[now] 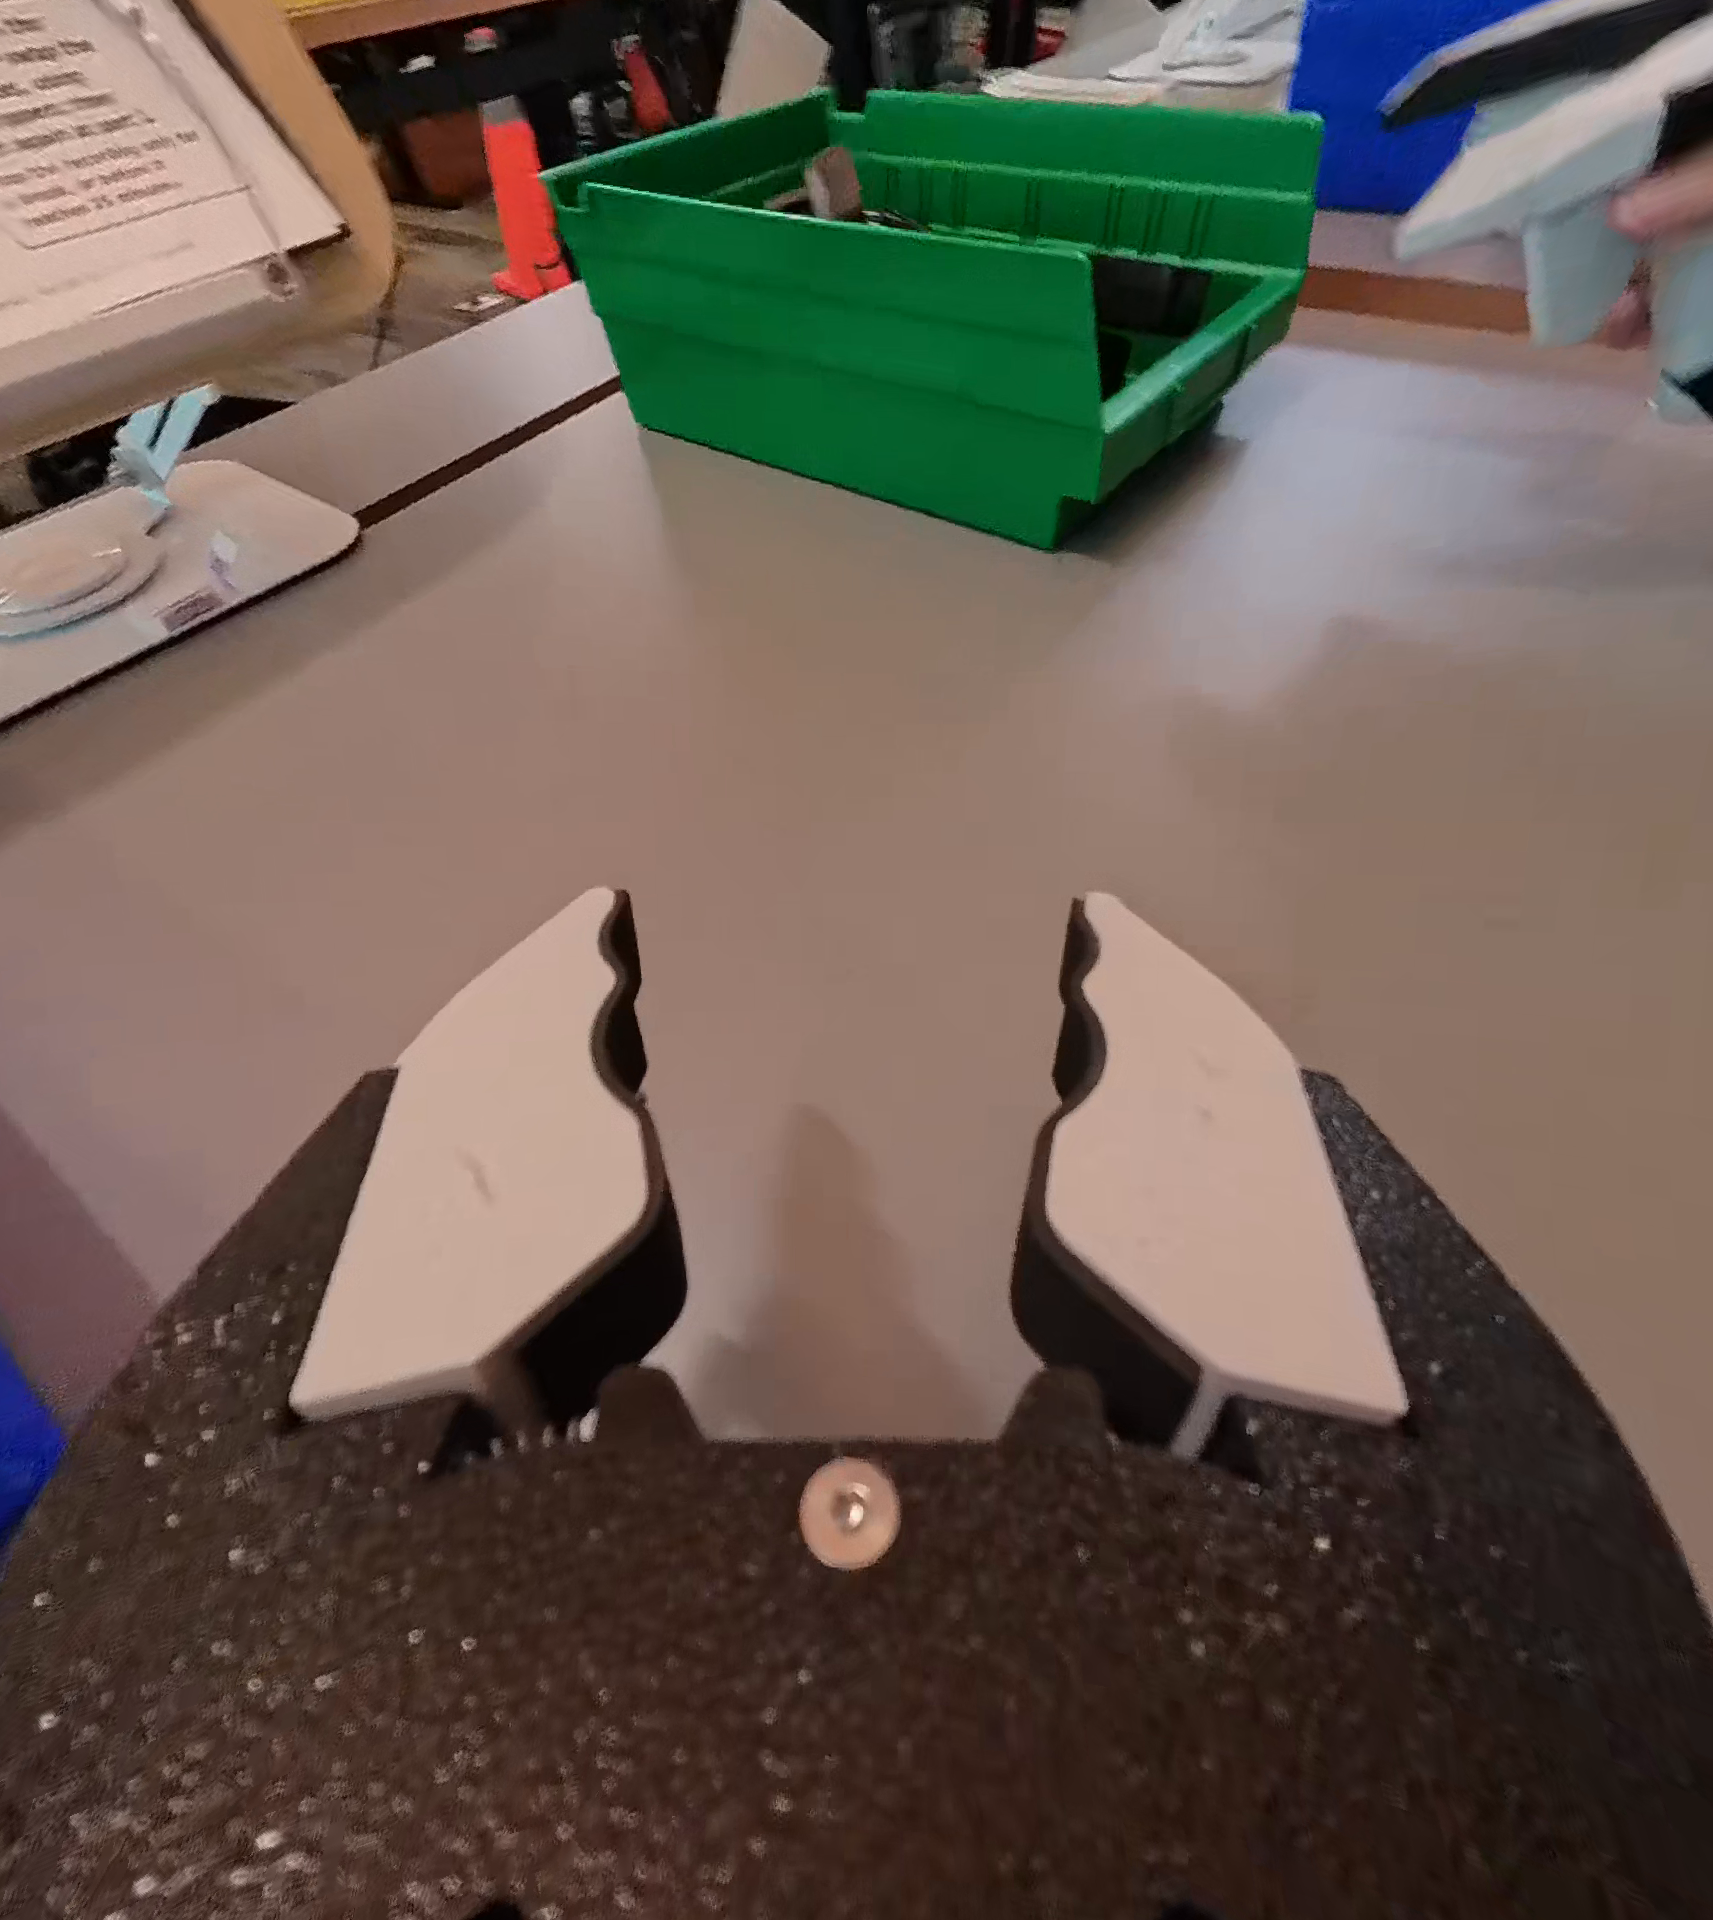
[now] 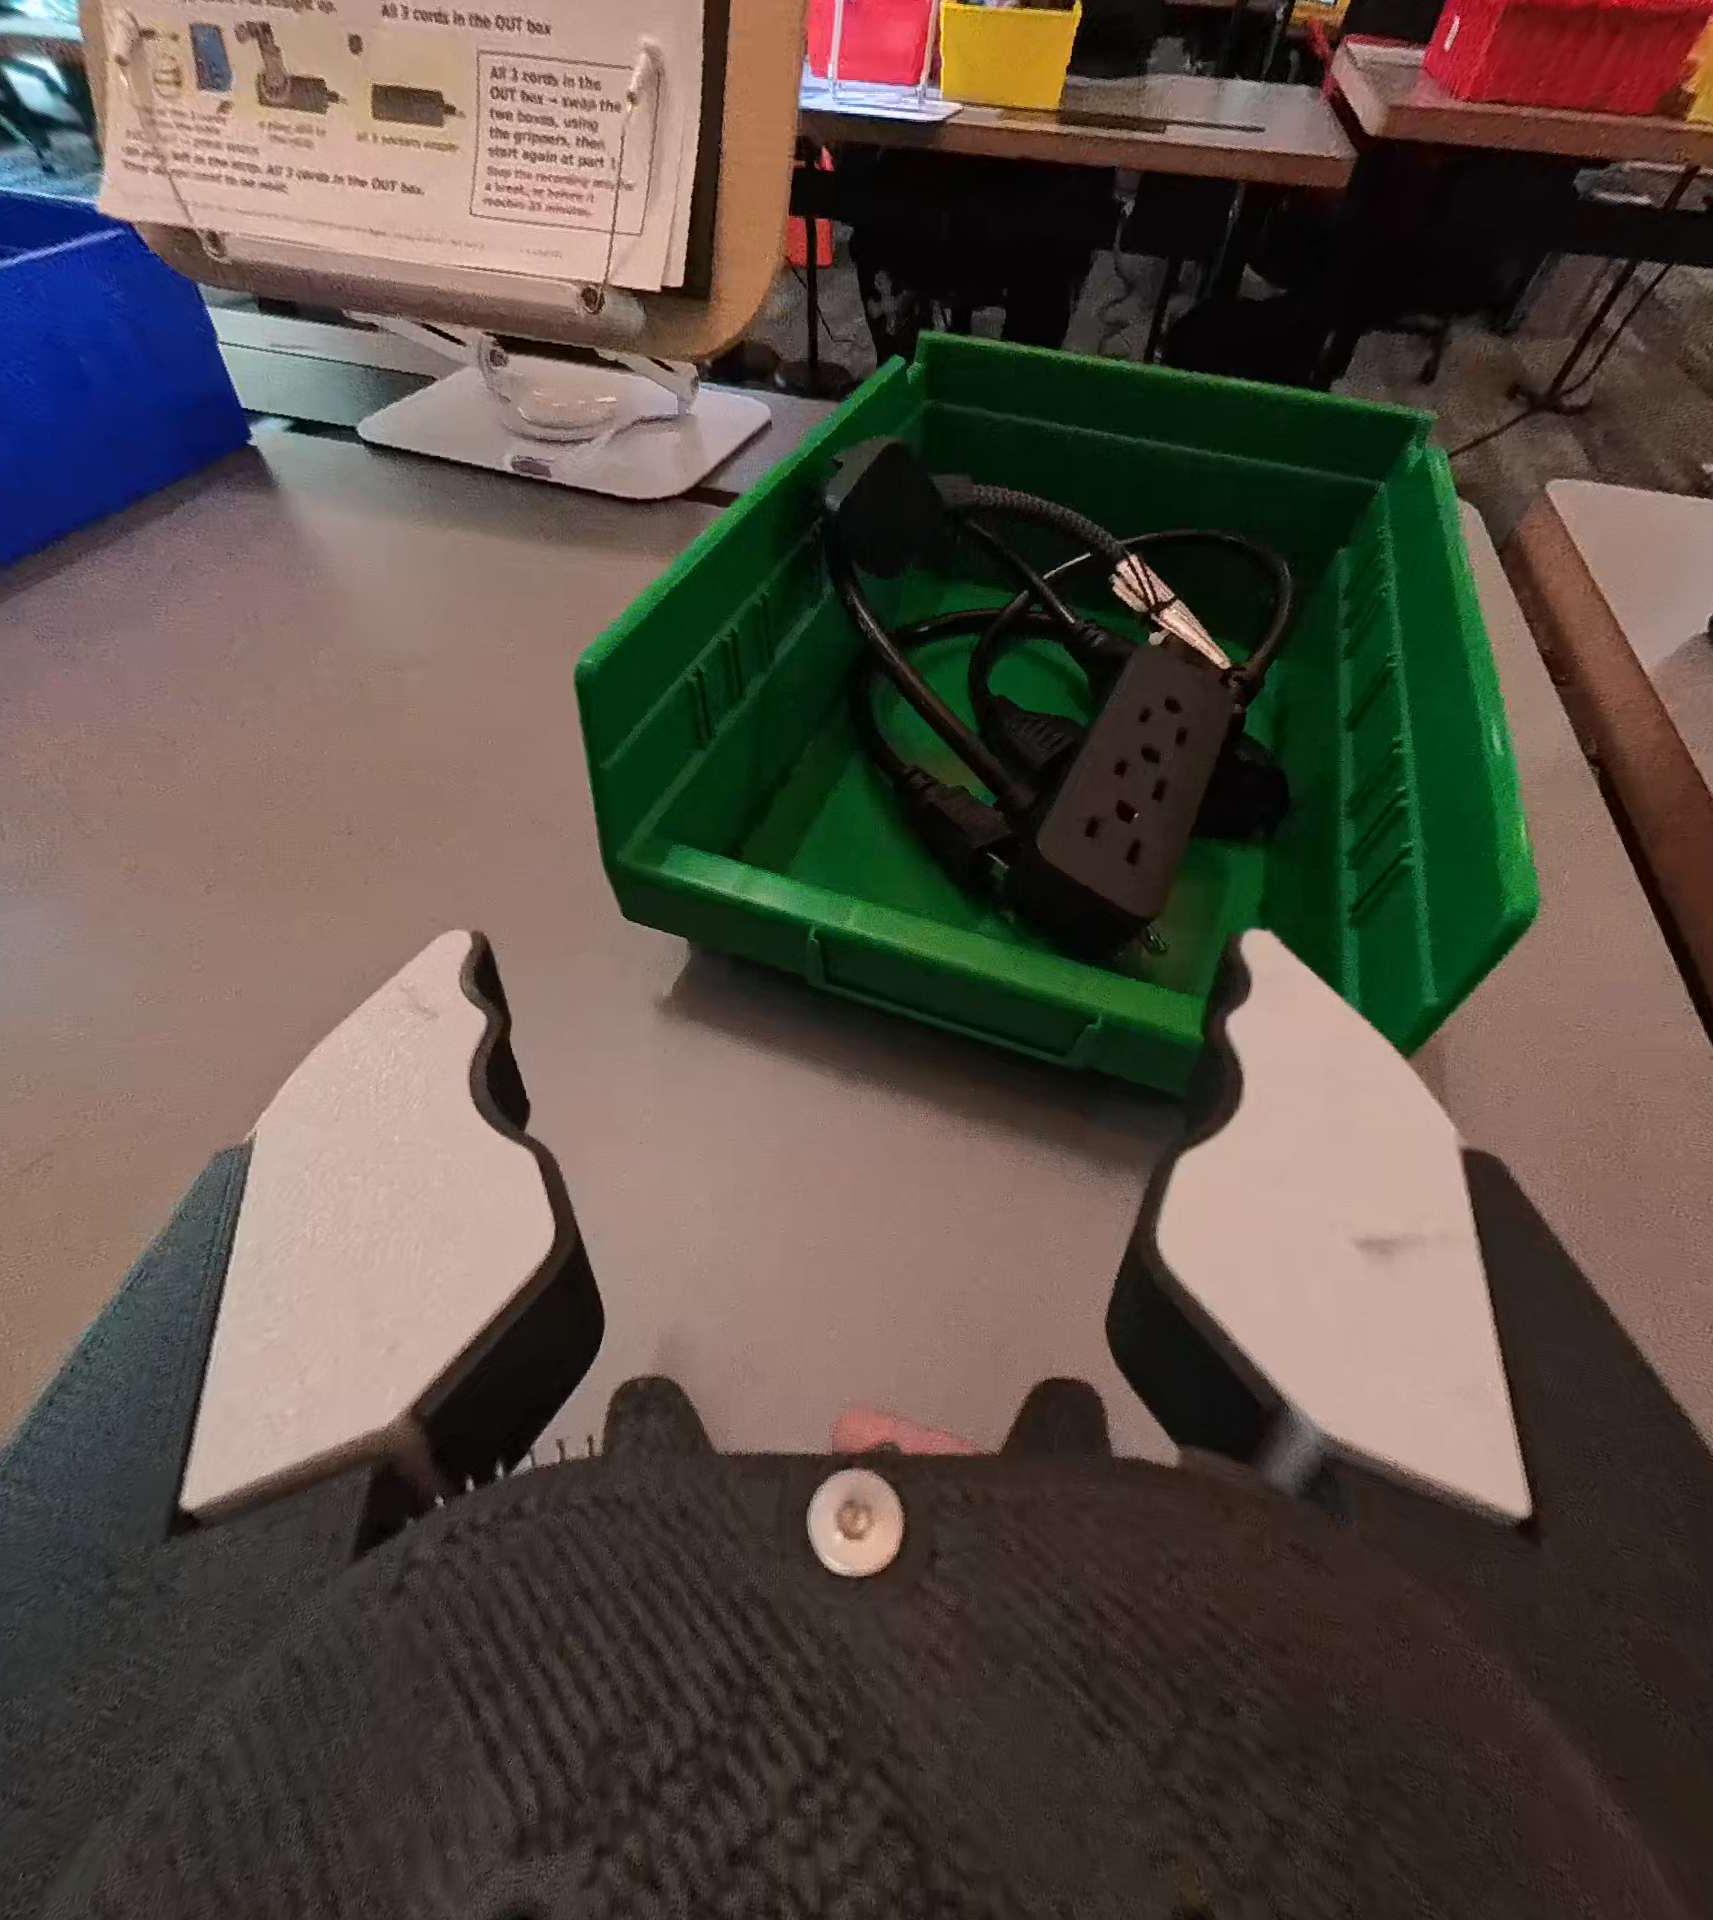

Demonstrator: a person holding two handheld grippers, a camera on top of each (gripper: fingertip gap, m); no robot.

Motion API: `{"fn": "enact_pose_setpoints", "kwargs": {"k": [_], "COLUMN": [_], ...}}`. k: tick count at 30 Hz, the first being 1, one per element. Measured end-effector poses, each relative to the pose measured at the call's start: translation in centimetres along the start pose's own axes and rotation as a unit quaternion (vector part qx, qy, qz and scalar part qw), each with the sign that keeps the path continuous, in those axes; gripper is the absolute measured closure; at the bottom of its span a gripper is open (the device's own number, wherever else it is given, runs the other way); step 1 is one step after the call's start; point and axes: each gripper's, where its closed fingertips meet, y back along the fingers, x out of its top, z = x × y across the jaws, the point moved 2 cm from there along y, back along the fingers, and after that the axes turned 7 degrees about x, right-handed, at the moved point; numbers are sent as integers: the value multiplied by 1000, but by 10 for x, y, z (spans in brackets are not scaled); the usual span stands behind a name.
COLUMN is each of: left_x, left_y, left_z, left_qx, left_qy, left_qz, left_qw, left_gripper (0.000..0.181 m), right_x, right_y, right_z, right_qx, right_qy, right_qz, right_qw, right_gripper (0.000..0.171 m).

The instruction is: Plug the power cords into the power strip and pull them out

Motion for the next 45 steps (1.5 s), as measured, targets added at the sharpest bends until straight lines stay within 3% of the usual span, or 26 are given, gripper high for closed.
{"fn": "enact_pose_setpoints", "kwargs": {"k": [5,9,13,16,22,27,28,33,38,44,45], "left_x": [22,58,108,130,139,114,109,106,98,79,74], "left_y": [-33,-68,-118,-163,-246,-285,-290,-299,-284,-237,-224], "left_z": [12,19,37,52,70,62,59,45,15,1,0], "left_qx": [52,101,70,27,24,72,84,113,135,81,75], "left_qy": [43,33,54,65,112,71,57,72,110,93,88], "left_qz": [-13,-38,-44,-98,-221,-321,-328,-301,-277,-267,-267], "left_qw": [998,994,995,993,969,942,939,944,945,956,957], "left_gripper": [97,97,95,98,100,113,123,138,172,173,173], "right_x": [-8,-5,-13,-17,-26,-36,-35,-28,-25,-18,-16], "right_y": [-6,-5,0,6,12,14,14,18,19,19,18], "right_z": [3,-2,7,18,32,44,44,50,48,39,34], "right_qx": [-4,6,-9,-35,-64,-112,-111,-128,-127,-101,-82], "right_qy": [-14,-17,-10,-11,-19,4,3,6,13,15,13], "right_qz": [-55,-44,-73,-85,-105,-149,-146,-129,-130,-116,-113], "right_qw": [998,999,997,996,992,982,983,983,983,988,990], "right_gripper": [40,41,39,40,45,50,50,52,53,55,37]}}
